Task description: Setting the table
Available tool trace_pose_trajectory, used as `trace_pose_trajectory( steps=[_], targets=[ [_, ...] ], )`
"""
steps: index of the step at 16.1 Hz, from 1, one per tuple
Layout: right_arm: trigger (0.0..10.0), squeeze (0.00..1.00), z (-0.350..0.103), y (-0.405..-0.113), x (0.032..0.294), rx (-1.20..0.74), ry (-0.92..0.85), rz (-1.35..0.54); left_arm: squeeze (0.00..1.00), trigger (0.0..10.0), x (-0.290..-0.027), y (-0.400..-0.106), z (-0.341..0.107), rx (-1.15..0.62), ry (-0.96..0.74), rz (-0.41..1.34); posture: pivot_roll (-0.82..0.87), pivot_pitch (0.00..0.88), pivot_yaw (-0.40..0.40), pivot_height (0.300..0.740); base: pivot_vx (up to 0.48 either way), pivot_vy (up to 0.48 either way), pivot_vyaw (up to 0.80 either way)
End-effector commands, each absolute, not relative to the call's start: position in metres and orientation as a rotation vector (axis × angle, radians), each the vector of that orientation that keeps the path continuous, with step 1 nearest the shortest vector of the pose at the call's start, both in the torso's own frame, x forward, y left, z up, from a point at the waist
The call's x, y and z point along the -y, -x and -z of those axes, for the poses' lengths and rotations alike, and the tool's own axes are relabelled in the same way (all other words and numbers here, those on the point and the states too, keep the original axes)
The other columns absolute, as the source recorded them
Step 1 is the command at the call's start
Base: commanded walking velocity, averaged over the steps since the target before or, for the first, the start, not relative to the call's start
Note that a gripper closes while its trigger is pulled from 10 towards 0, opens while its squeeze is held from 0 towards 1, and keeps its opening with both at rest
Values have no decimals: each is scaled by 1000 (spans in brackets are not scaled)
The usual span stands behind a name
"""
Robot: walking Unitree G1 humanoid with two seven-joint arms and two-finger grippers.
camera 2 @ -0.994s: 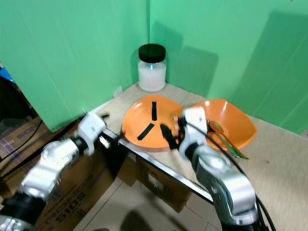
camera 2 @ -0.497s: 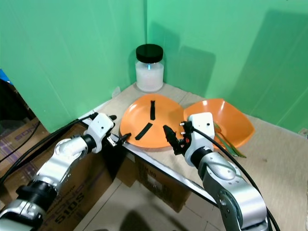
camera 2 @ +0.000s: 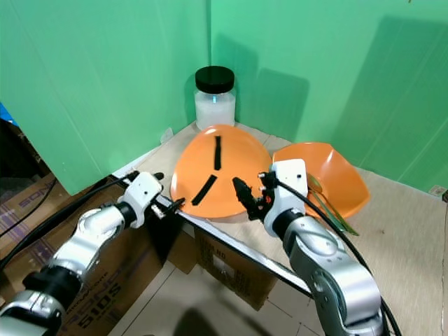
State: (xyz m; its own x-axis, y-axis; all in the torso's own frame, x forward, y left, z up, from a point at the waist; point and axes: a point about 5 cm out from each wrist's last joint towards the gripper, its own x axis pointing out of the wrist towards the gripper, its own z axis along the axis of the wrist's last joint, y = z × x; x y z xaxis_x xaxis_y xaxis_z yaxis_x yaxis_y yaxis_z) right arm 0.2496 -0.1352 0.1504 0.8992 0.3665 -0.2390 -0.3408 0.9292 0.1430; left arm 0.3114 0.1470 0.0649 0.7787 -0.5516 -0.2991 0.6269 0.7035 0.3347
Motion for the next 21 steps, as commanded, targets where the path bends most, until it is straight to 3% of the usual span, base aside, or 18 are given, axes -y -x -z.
trace_pose_trajectory(
  steps=[1,9,14,21],
  targets=[
    [10000,0,-149,-251,138,-279,-96,-348,0,10000,-154,-299,-44,-287,-465,665,-23,0,0,740,0,0,0],
    [10000,0,-151,-265,134,-284,-131,-321,0,10000,-152,-289,-32,-312,-447,611,-11,0,-20,740,0,0,0],
    [10000,0,-143,-258,124,-439,-122,-436,0,10000,-145,-289,-29,-310,-427,529,2,0,-37,740,0,0,0],
    [10000,0,-139,-244,151,-530,-155,-349,0,10000,-140,-288,-33,-282,-441,552,2,0,-39,740,0,0,0]
  ],
)
